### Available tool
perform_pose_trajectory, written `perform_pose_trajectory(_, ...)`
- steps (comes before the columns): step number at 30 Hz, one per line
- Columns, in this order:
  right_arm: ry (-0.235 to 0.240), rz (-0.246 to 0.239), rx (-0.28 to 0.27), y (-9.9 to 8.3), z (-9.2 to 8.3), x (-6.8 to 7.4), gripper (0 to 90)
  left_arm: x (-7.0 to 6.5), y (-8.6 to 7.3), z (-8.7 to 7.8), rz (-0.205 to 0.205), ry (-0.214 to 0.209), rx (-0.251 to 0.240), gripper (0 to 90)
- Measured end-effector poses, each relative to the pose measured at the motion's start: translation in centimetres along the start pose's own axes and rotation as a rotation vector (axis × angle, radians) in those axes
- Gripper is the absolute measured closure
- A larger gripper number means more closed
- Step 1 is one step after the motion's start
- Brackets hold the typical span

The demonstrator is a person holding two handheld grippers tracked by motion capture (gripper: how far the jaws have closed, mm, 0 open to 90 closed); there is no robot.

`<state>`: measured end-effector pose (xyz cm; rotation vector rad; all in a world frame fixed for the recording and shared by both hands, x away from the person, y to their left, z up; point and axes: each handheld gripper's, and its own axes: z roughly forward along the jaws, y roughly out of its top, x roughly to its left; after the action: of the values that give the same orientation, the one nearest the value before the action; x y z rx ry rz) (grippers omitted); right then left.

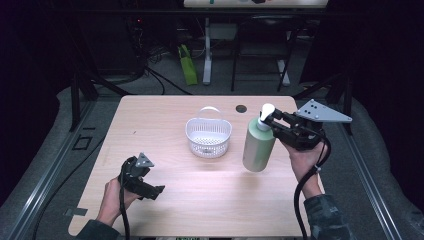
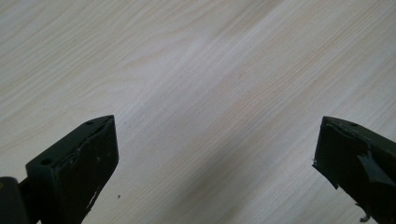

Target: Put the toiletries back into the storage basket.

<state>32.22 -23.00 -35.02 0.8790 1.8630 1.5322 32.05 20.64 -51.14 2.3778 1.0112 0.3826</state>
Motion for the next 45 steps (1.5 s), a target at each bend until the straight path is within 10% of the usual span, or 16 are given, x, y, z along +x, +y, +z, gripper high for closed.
perform_pose_trajectory(45, 0.002, -0.025, -0.047, 3.9, 1.3, -0.2, 68.2, 0.0, 0.0, -0.1, 0.000, -0.004, -0.001, 0.0)
